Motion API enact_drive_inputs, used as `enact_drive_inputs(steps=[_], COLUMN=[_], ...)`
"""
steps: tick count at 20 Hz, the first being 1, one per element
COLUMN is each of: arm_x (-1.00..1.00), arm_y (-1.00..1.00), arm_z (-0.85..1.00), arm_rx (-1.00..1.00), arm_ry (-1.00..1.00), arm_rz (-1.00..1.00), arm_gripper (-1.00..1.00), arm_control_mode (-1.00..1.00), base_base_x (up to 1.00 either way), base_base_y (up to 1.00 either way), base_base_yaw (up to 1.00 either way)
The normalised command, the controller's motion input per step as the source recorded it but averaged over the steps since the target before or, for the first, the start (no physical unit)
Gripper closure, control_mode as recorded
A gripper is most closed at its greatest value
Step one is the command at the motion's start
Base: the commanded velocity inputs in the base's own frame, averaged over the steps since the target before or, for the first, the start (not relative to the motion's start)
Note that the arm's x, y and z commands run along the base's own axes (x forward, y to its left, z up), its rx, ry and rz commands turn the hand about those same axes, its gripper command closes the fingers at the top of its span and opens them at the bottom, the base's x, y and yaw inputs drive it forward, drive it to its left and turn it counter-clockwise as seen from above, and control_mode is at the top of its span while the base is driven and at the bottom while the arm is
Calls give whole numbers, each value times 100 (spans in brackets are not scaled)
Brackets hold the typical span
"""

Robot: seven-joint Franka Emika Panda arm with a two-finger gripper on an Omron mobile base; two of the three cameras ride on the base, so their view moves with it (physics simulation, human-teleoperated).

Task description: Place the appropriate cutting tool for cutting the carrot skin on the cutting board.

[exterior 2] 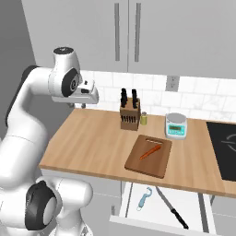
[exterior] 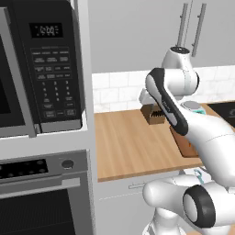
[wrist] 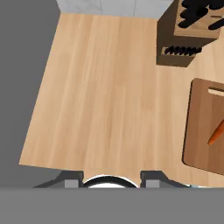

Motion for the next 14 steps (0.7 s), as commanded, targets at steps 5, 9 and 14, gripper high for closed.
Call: enact_drive_inputs(steps=[5, 9, 14], arm_x=[-31, -54, -44], arm_y=[-23, -78, -91], arm_z=[-14, -33, -40], arm_rx=[0, 0, 0], arm_ry=[0, 0, 0], arm_rz=[0, -1, -4], arm_gripper=[-100, -100, -100], arm_control_mode=[-100, -100, -100], base_base_x=[0, 0, 0], base_base_y=[0, 0, 0], base_base_yaw=[0, 0, 0])
